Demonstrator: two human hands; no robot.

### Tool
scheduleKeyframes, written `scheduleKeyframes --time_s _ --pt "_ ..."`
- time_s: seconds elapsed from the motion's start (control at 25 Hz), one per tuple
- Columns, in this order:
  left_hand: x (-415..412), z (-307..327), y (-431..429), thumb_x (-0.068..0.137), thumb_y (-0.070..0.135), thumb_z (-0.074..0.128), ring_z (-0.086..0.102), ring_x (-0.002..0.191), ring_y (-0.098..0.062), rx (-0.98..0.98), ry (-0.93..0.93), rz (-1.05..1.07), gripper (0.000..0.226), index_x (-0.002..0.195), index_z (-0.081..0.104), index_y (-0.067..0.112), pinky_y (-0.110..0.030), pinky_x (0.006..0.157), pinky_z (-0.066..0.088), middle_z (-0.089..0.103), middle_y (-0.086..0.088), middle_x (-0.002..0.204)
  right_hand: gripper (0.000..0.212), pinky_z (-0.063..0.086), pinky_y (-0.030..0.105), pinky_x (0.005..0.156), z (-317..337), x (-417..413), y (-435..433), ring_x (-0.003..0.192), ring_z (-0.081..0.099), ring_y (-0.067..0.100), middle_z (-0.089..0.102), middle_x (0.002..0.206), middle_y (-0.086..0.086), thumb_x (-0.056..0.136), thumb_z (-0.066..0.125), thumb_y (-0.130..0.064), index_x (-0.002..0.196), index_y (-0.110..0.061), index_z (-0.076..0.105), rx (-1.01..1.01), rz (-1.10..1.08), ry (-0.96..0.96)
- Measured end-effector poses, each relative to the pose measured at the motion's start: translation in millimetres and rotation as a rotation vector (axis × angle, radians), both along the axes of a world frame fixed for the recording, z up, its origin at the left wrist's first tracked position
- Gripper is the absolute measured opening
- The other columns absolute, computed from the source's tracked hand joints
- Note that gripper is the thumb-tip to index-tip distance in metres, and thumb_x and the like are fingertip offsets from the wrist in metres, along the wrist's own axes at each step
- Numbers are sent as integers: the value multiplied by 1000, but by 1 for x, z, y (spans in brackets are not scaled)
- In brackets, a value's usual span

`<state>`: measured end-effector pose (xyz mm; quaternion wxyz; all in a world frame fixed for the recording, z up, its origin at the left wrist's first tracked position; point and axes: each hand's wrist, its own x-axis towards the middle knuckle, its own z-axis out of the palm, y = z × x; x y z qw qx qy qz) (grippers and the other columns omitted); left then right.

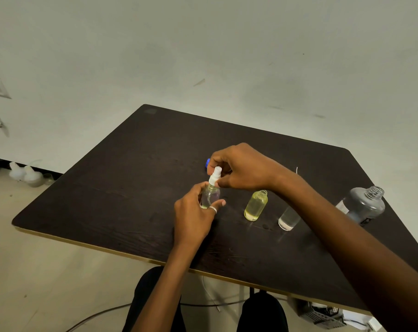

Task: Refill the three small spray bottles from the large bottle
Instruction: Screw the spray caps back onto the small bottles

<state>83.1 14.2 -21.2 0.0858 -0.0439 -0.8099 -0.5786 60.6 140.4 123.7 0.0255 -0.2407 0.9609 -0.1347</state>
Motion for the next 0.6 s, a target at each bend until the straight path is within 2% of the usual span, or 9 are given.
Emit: scheduleKeyframes --time_s 0.28,0.36,0.48,0.6 --pt "0 1 0 76 32 84 64 97 -3 -3 2 -7 56 127 61 25 -10 76 47 70 9 111 18 55 31 74 -12 -7 -5 78 64 9 67 86 -8 77 75 -10 90 -19 69 90 24 2" --pt "0 1 0 76 33 84 62 96 -1 -10 -2 -7 56 127 61 26 -7 74 44 70 10 111 16 55 31 73 -11 -9 -6 76 63 8 67 86 -8 76 76 -13 91 -19 70 116 25 13" --pt "-1 0 0 76 33 84 63 101 -3 -10 -10 -11 58 129 60 26 -11 79 46 69 9 114 17 55 30 72 -10 -11 -9 75 62 9 68 86 -6 76 78 -20 91 -17 71 157 12 26" --pt "-1 0 -1 76 33 85 64 97 -2 -3 -7 -10 57 127 61 26 -9 77 46 70 10 110 19 55 29 72 -8 -12 -8 76 62 9 68 87 -6 75 79 -18 92 -17 71 145 6 10"
